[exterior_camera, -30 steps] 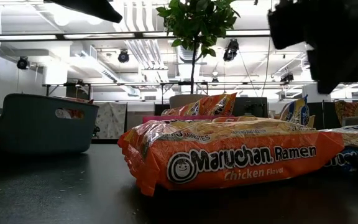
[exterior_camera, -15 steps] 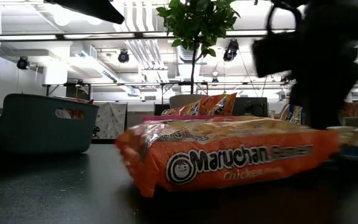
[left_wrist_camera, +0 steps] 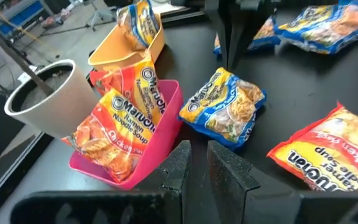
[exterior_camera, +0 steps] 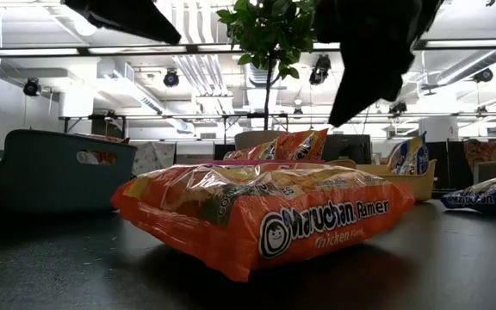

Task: Sort Maruchan noodles
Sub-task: Put the top left blue noodle pack into the yellow bin

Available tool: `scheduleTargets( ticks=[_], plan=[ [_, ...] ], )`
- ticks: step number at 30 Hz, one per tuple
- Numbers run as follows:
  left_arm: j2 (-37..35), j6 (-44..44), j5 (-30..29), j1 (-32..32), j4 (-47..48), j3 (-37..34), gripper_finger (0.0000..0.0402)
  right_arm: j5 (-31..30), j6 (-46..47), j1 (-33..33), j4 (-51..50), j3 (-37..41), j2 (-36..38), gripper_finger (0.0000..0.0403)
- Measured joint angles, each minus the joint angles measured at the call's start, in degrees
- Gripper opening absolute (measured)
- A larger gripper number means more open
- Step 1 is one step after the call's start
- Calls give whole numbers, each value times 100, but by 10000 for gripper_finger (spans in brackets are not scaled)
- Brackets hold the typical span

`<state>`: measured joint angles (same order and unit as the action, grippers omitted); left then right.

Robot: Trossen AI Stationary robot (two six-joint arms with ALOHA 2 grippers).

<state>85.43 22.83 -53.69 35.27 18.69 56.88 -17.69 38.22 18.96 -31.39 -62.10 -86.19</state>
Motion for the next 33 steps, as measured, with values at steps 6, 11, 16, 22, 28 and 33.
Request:
scheduleTargets(
  ticks=[6, 11, 16, 22, 28, 33],
  plan=[
    [350, 1, 5, -116, -295, 0, 37, 0, 197, 0, 5, 465, 377, 9],
    [478, -81, 15, -153, -453, 0, 37, -36, 491, -56, 35, 859, 462, 9],
    [569, -88, 16, -175, -558, 0, 37, -41, 1061, -156, 19, 1075, 463, 9],
    [891, -164, 55, -417, -1021, 0, 37, 289, 1388, -479, 13, 1167, 585, 40],
    [1231, -580, 556, -755, -1688, 31, 37, 641, 1388, -706, 25, 1452, 932, 111],
    [1434, -797, 831, -1018, -2060, 31, 37, 608, 1743, -737, 74, 1861, 1304, 170]
  ],
)
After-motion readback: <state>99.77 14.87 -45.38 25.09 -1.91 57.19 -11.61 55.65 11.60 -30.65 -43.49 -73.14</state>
